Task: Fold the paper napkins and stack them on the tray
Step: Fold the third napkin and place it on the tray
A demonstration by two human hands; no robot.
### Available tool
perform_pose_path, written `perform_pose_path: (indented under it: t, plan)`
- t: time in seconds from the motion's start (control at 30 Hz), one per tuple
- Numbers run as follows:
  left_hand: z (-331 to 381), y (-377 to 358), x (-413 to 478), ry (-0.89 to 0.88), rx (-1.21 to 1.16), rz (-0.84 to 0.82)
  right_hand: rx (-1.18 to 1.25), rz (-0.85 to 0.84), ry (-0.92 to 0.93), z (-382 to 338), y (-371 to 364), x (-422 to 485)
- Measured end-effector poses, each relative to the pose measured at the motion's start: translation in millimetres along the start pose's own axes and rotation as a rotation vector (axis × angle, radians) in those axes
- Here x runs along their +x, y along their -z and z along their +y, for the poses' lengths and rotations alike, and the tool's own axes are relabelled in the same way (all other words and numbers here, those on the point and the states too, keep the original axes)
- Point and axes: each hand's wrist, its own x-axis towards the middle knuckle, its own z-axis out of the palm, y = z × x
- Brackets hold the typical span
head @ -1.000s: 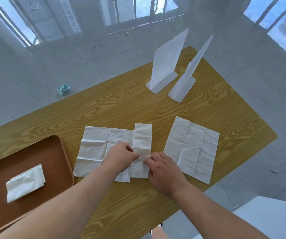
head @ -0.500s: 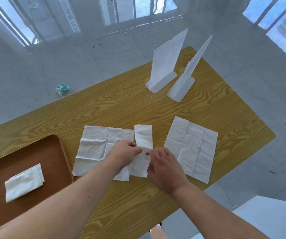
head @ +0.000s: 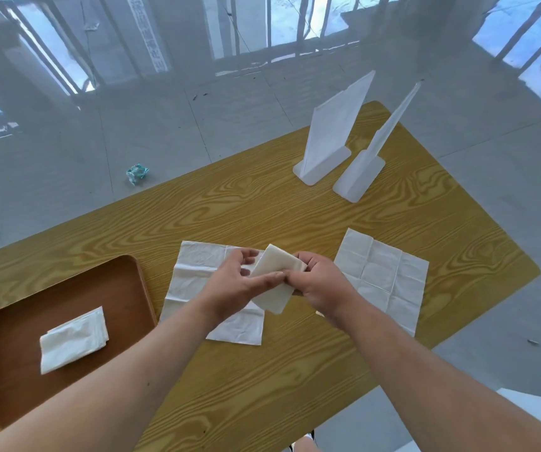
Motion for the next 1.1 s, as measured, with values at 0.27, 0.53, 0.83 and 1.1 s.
perform_pose_path:
  t: [0.27,0.53,0.83,1.1]
  plan:
    - [-30.9,19.7,-4.0,0.221,-0.194,-0.054,0.035,0.037,-0.245,21.5,-12.0,-1.6]
    - [-45.7,52.7,-18.8,0.138,-0.071,0.117,-0.235,-0.008,-0.245,20.6,-37.8,6.0]
    - [-83.5,137.7,-59.4,0.155,-0.220,0.295,-0.217,-0.111,-0.207,-5.9,-136.4,27.8]
    - [-149.7,217.6,-104.8,0.231,-0.128,0.490,-0.505,-0.172,-0.126,-5.7,-253.8,37.6]
